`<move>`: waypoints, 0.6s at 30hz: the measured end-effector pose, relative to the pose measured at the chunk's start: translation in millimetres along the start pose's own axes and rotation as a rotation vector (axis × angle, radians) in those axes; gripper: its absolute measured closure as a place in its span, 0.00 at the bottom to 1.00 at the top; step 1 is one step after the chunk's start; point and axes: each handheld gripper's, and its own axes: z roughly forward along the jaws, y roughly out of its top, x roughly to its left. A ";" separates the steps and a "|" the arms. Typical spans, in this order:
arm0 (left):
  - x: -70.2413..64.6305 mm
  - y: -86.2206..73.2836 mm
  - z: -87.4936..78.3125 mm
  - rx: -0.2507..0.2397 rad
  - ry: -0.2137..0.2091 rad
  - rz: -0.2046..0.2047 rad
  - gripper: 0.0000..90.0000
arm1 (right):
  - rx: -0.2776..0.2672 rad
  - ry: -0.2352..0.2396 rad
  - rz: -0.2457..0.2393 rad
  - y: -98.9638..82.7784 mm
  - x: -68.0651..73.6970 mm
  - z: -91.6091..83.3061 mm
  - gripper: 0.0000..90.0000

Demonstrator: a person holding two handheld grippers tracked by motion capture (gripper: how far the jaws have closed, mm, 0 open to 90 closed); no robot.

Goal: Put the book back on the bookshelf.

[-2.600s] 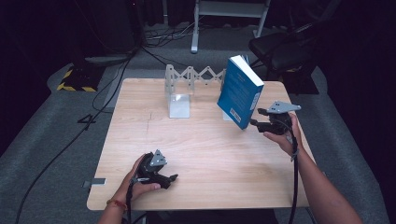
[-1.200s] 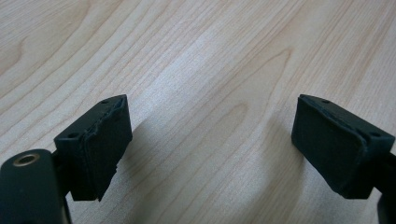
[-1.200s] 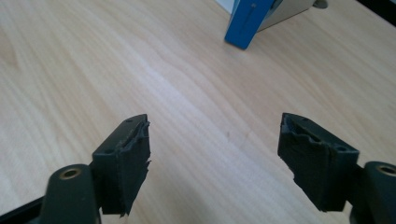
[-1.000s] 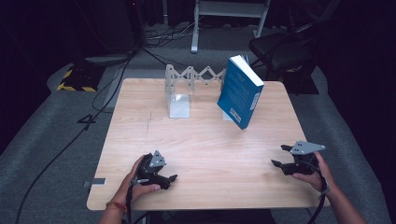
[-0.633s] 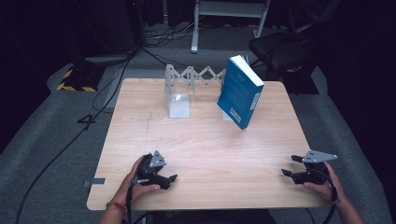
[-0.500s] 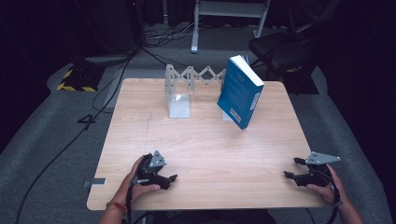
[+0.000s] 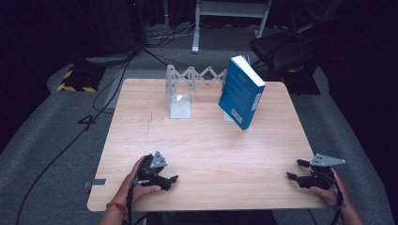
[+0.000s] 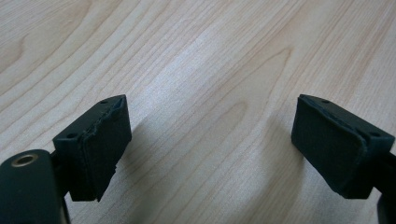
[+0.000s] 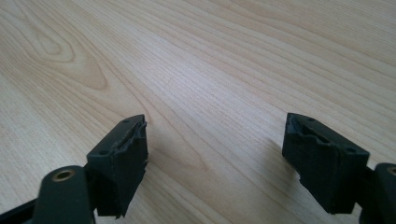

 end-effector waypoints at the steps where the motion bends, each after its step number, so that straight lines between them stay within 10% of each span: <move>1: -0.2 0.0 -0.1 0.000 0.002 -0.001 0.14 | 0.000 0.000 0.001 0.0 -0.1 0.0 0.25; 18: -0.2 0.1 0.1 0.001 0.003 -0.003 0.14 | -0.001 -0.027 0.015 -0.2 -0.5 0.2 0.24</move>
